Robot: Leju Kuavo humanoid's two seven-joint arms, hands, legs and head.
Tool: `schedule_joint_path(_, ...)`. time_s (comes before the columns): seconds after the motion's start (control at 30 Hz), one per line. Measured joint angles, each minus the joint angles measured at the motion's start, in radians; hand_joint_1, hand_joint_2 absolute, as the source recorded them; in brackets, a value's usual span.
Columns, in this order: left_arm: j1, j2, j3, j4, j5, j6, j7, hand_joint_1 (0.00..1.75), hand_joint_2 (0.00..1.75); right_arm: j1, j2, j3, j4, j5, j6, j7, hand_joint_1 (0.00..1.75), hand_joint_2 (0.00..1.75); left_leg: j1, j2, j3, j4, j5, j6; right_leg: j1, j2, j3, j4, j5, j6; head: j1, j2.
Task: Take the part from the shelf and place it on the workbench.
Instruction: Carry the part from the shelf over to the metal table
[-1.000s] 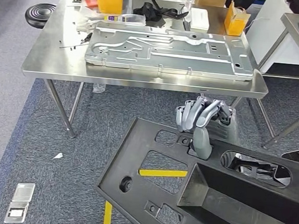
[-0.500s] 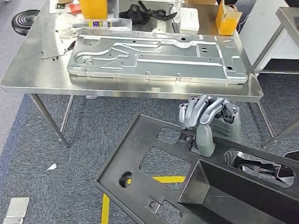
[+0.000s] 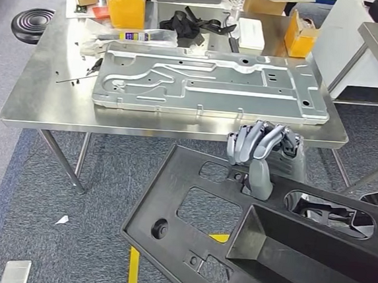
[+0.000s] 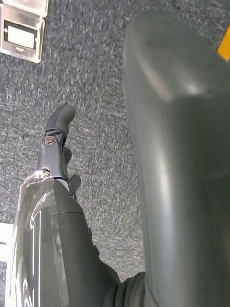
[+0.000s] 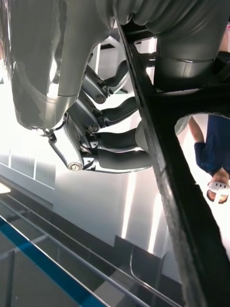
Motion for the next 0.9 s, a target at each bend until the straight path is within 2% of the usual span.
schedule_joint_path(0.03, 0.001, 0.000, 0.000, 0.000, 0.000, 0.000, 0.000, 0.00, 1.75, 0.000, 0.000, 0.000, 0.000, 0.000, 0.000, 0.000, 1.75, 1.75, -0.002, -0.001, 0.015, -0.001, -0.010, 0.000, 0.003, 0.000, 0.005, -0.048, 0.042, -0.008, 0.000, 0.000)
schedule_joint_path(0.07, 0.001, 0.000, 0.000, 0.000, 0.000, 0.000, 0.000, 0.00, 1.75, 0.000, 0.000, -0.001, 0.000, 0.000, 0.000, 0.000, 1.75, 1.75, -0.004, -0.002, 0.028, -0.003, -0.019, 0.000, 0.008, -0.001, 0.016, -0.113, 0.097, -0.021, 0.000, 0.000)
schedule_joint_path(0.1, 0.001, -0.001, 0.000, 0.000, 0.000, 0.000, 0.000, 0.00, 1.75, 0.001, 0.000, -0.001, 0.000, 0.000, 0.000, 0.000, 1.75, 1.75, -0.005, -0.003, 0.040, -0.008, -0.027, -0.002, 0.014, -0.001, 0.027, -0.167, 0.140, -0.033, -0.001, 0.000)
schedule_joint_path(0.13, 0.000, -0.002, 0.000, 0.000, 0.000, 0.000, 0.000, 0.00, 1.75, 0.001, 0.000, -0.001, 0.000, 0.000, 0.001, 0.000, 1.75, 1.75, -0.005, -0.003, 0.048, -0.013, -0.032, -0.004, 0.019, -0.001, 0.038, -0.210, 0.168, -0.043, -0.001, 0.000)
schedule_joint_path(0.17, -0.001, -0.004, 0.000, 0.000, 0.000, 0.000, 0.000, 0.00, 1.75, 0.001, 0.000, -0.002, -0.001, 0.000, 0.001, -0.001, 1.75, 1.75, -0.005, -0.003, 0.054, -0.019, -0.035, -0.009, 0.023, -0.001, 0.043, -0.232, 0.179, -0.050, -0.002, 0.000)
schedule_joint_path(0.27, -0.005, -0.005, 0.000, 0.000, 0.000, 0.000, 0.001, 0.00, 1.75, 0.001, 0.000, -0.002, -0.004, 0.000, 0.003, -0.002, 1.75, 1.75, -0.006, -0.001, 0.077, -0.033, -0.035, -0.021, 0.022, 0.001, 0.075, -0.269, 0.172, -0.059, -0.002, 0.000)
schedule_joint_path(0.3, -0.007, -0.005, 0.000, 0.000, 0.000, 0.000, 0.000, 0.00, 1.75, 0.000, 0.000, -0.002, -0.004, 0.000, 0.003, -0.003, 1.75, 1.75, -0.006, -0.001, 0.073, -0.017, -0.041, -0.023, 0.019, 0.000, 0.091, -0.282, 0.170, -0.062, -0.002, 0.000)
schedule_joint_path(0.33, -0.008, -0.004, 0.000, 0.000, 0.000, 0.000, 0.000, 0.00, 1.75, 0.000, 0.001, -0.002, -0.005, 0.000, 0.003, -0.004, 1.75, 1.75, -0.006, -0.001, 0.056, 0.021, -0.054, -0.024, 0.016, 0.000, 0.106, -0.293, 0.168, -0.064, -0.003, 0.000)
schedule_joint_path(0.37, -0.009, -0.003, 0.000, 0.000, 0.000, 0.000, 0.000, 0.00, 1.75, 0.000, 0.001, -0.002, -0.004, 0.000, 0.003, -0.004, 1.75, 1.75, -0.006, -0.001, 0.023, 0.079, -0.075, -0.027, 0.015, 0.000, 0.117, -0.298, 0.164, -0.065, -0.002, 0.000)
schedule_joint_path(0.43, -0.007, -0.001, 0.000, 0.000, 0.000, 0.001, 0.001, 0.00, 1.75, 0.003, 0.001, -0.002, -0.004, 0.001, 0.003, -0.005, 1.75, 1.75, -0.006, -0.001, -0.061, 0.200, -0.119, -0.033, 0.014, 0.001, 0.130, -0.299, 0.151, -0.068, -0.003, 0.000)
schedule_joint_path(0.47, -0.005, 0.000, 0.000, 0.000, 0.000, 0.001, 0.001, 0.00, 1.75, 0.004, 0.001, -0.002, -0.003, 0.001, 0.003, -0.005, 1.75, 1.75, -0.005, -0.001, -0.092, 0.230, -0.124, -0.036, 0.014, 0.003, 0.138, -0.299, 0.144, -0.068, -0.003, 0.000)
schedule_joint_path(0.5, -0.004, 0.000, 0.000, 0.000, 0.000, 0.001, 0.001, 0.00, 1.75, 0.005, 0.001, -0.002, -0.002, 0.001, 0.003, -0.005, 1.75, 1.75, -0.004, -0.001, -0.106, 0.224, -0.105, -0.038, 0.013, 0.006, 0.149, -0.299, 0.135, -0.066, -0.003, 0.000)
schedule_joint_path(0.53, -0.004, 0.000, 0.000, 0.000, 0.000, 0.001, 0.001, 0.00, 1.75, 0.005, 0.001, -0.002, -0.002, 0.001, 0.003, -0.005, 1.75, 1.75, -0.002, -0.001, -0.105, 0.183, -0.062, -0.041, 0.012, 0.007, 0.161, -0.299, 0.126, -0.063, -0.003, 0.000)
schedule_joint_path(0.57, -0.003, 0.001, 0.000, 0.000, 0.000, 0.001, 0.001, 0.00, 1.75, 0.005, 0.001, -0.002, -0.002, 0.000, 0.003, -0.005, 1.75, 1.75, 0.000, -0.001, -0.094, 0.119, -0.005, -0.044, 0.011, 0.009, 0.175, -0.298, 0.115, -0.059, -0.003, 0.000)
schedule_joint_path(0.6, -0.003, 0.001, 0.000, 0.000, 0.000, 0.001, 0.001, 0.00, 1.75, 0.006, 0.001, -0.002, -0.002, 0.000, 0.003, -0.005, 1.75, 1.75, 0.000, -0.001, -0.082, 0.062, 0.039, -0.045, 0.010, 0.010, 0.186, -0.296, 0.105, -0.054, -0.003, 0.000)
schedule_joint_path(0.63, -0.003, 0.001, 0.000, 0.000, 0.000, 0.001, 0.001, 0.00, 1.75, 0.005, 0.001, -0.003, -0.001, 0.000, 0.003, -0.005, 1.75, 1.75, -0.002, -0.001, -0.073, 0.020, 0.065, -0.041, 0.010, 0.011, 0.190, -0.292, 0.097, -0.048, -0.003, 0.000)
schedule_joint_path(0.67, -0.003, 0.001, 0.000, 0.000, 0.000, 0.001, 0.001, 0.00, 1.75, 0.005, 0.001, -0.003, -0.001, 0.000, 0.003, -0.004, 1.75, 1.75, -0.004, -0.002, -0.071, -0.001, 0.076, -0.035, 0.011, 0.013, 0.191, -0.289, 0.090, -0.042, -0.002, 0.000)
schedule_joint_path(0.73, -0.003, 0.001, -0.001, 0.000, 0.000, 0.000, 0.001, 0.00, 1.75, 0.004, 0.001, -0.003, -0.001, 0.000, 0.003, -0.005, 1.75, 1.75, -0.008, -0.002, -0.070, -0.005, 0.069, -0.019, 0.010, 0.015, 0.188, -0.286, 0.081, -0.033, -0.002, 0.000)
schedule_joint_path(0.8, -0.004, 0.001, -0.001, 0.000, 0.000, 0.000, 0.001, 0.00, 1.75, 0.002, 0.001, -0.005, -0.002, 0.000, 0.003, -0.006, 1.75, 1.75, -0.004, -0.003, -0.062, -0.007, 0.064, -0.008, 0.008, 0.012, 0.187, -0.269, 0.064, -0.022, -0.002, 0.000)
schedule_joint_path(0.87, -0.005, 0.002, -0.001, 0.000, 0.000, 0.001, 0.000, 0.00, 1.75, 0.001, 0.001, -0.007, -0.003, 0.000, 0.003, -0.006, 1.75, 1.75, -0.001, -0.004, -0.048, -0.009, 0.054, 0.002, 0.004, 0.007, 0.143, -0.177, 0.022, -0.009, -0.001, 0.000)
schedule_joint_path(0.9, -0.004, 0.003, -0.001, 0.000, 0.000, 0.001, 0.000, 0.00, 1.75, 0.001, 0.001, -0.008, -0.003, 0.000, 0.003, -0.006, 1.75, 1.75, -0.001, -0.004, -0.041, -0.009, 0.048, 0.004, 0.000, 0.004, 0.102, -0.105, -0.002, -0.003, -0.001, 0.000)
